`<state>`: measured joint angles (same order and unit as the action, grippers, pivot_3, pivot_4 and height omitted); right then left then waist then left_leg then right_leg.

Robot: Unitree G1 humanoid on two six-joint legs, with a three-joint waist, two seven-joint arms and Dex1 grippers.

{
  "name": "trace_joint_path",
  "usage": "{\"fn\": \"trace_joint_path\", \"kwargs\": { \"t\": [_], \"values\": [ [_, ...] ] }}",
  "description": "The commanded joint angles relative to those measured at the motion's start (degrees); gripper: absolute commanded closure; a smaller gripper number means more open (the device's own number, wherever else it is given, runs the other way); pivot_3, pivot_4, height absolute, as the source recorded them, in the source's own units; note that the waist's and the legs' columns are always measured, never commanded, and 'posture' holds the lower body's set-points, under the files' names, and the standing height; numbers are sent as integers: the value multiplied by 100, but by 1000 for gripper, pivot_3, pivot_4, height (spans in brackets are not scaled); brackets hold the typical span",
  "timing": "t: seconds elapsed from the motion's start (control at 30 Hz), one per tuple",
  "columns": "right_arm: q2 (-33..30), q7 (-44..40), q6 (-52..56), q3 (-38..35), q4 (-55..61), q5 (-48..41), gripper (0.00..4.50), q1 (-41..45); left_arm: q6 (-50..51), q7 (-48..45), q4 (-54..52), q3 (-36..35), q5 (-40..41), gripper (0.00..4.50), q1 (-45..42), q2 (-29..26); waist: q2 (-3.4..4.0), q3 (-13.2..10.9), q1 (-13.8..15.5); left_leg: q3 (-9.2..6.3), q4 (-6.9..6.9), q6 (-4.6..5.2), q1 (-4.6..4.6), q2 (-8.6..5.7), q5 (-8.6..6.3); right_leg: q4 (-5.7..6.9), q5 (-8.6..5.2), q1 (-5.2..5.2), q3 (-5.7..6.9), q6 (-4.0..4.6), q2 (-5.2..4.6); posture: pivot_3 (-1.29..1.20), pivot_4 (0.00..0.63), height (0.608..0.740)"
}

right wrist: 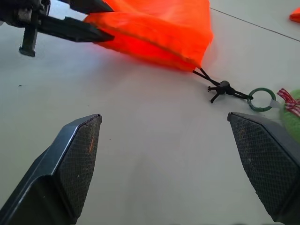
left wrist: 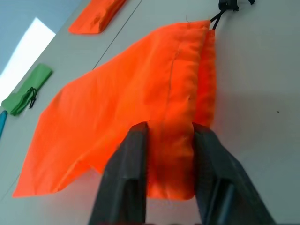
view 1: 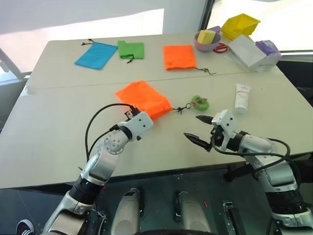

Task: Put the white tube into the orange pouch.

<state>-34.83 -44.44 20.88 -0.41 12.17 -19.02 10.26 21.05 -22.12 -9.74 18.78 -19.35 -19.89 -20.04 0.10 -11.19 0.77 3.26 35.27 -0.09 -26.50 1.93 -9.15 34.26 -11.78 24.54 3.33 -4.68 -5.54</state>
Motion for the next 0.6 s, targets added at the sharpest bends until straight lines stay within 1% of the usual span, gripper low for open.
{"fn": "trace_joint_path", "kwargs": {
  "t": [0.03,0.17,0.3,0.37,0.5,0.6],
  "values": [
    [19,-20,-129,-25,84,29,0,96,16,25,-213,-159,54,4461,21,49,0,0,-1,0,0,0,0,0,0,0,0,0,0,0,0,0,150,740],
    [32,-17,-159,-19,54,61,0,127,22,-10,-191,-197,110,4461,29,79,0,0,-1,0,1,1,0,-1,0,2,0,0,0,-1,0,0,150,740],
    [62,-20,-228,40,67,125,0,161,129,-120,-308,-420,486,4461,115,209,-1,1,-2,0,2,1,1,-1,1,3,1,-1,0,-2,0,0,150,740],
    [77,30,-292,69,59,197,0,210,138,-305,-529,-688,893,4461,211,239,-1,1,-7,0,3,2,1,-1,1,4,1,-1,0,-2,0,0,150,740],
    [100,166,-500,201,-78,512,0,374,136,-655,-845,-954,1221,4461,427,-86,-1,1,-18,0,3,1,5,0,1,9,1,-1,0,-2,1,0,150,740],
    [174,326,-555,184,-224,630,0,468,23,-660,-871,-1003,1260,4461,458,-218,-1,2,-6,0,3,1,7,0,1,10,1,-1,0,-1,2,0,150,740]
  ]
}}
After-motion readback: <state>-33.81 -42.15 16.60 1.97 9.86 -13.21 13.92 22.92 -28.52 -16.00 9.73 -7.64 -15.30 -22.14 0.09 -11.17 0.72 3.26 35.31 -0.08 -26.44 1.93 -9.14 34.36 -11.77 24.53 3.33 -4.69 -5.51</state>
